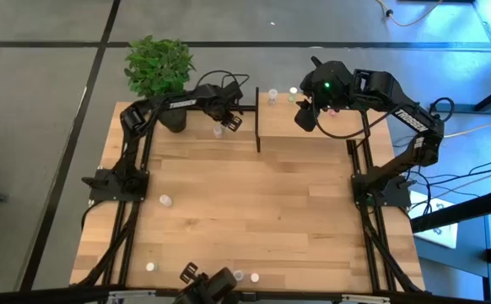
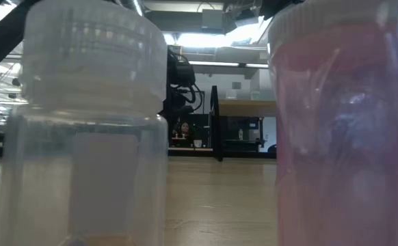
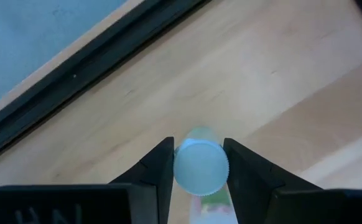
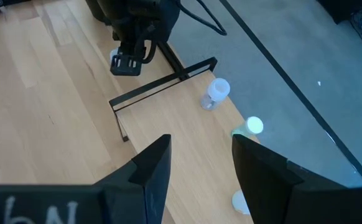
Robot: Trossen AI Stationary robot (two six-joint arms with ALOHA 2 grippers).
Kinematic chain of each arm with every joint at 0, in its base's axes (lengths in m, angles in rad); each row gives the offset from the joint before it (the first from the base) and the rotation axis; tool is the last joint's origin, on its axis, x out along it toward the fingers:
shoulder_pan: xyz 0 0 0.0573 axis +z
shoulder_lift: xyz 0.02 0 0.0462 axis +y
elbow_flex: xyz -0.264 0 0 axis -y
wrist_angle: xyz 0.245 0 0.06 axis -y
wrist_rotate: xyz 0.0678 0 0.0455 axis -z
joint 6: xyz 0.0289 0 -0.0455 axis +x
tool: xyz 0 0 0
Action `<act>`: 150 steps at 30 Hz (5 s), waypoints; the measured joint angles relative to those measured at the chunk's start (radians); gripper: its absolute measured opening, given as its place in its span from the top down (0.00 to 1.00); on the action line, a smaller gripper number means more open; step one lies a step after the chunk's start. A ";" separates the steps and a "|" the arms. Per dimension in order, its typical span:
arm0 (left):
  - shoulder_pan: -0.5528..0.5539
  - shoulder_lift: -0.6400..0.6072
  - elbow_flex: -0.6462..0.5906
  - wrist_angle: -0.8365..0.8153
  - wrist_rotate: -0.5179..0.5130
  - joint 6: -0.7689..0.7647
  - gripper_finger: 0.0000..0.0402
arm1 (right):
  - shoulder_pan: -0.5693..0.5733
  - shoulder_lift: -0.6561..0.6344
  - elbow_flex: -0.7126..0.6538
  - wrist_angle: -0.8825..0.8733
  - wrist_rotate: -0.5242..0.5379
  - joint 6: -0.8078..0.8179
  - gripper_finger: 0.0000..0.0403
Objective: Pick and place medicine bottles onto shelf by color
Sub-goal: Put the top green pill bottle aligned with the other green pill bottle on the shelf
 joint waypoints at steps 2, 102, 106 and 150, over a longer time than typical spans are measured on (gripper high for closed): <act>0.000 -0.015 0.000 -0.002 0.000 0.015 0.71 | 0.000 0.000 0.000 0.000 0.000 -0.001 0.57; -0.608 0.124 0.630 -0.231 0.135 0.225 0.72 | 0.268 -0.185 0.000 -0.208 -0.603 -0.184 0.57; -0.591 0.175 0.631 -0.254 0.140 0.224 0.72 | 0.276 -0.184 0.000 -0.208 -0.603 -0.183 0.57; -0.641 0.384 0.628 -0.195 0.117 0.122 0.72 | 0.276 -0.183 -0.001 -0.169 -0.601 -0.183 0.57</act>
